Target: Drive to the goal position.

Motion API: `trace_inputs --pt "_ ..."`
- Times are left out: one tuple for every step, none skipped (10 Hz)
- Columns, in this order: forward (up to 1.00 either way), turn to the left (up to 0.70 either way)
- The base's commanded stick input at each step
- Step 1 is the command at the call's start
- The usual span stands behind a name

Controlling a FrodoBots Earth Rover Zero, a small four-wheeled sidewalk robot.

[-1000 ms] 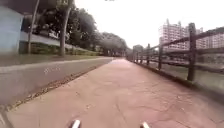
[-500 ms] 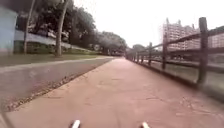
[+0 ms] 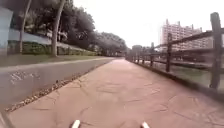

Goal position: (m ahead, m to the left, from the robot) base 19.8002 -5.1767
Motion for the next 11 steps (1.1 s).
trace_inputs --pt "0.70 0.00" --pt "0.70 0.00" --pt "0.70 0.00" --pt "0.70 0.00" --pt "0.70 0.00" --pt "0.70 0.00" --pt "0.70 -0.01" --pt "0.70 -0.03" --pt "0.70 -0.02" --pt "0.70 0.00" --pt "0.70 0.00"
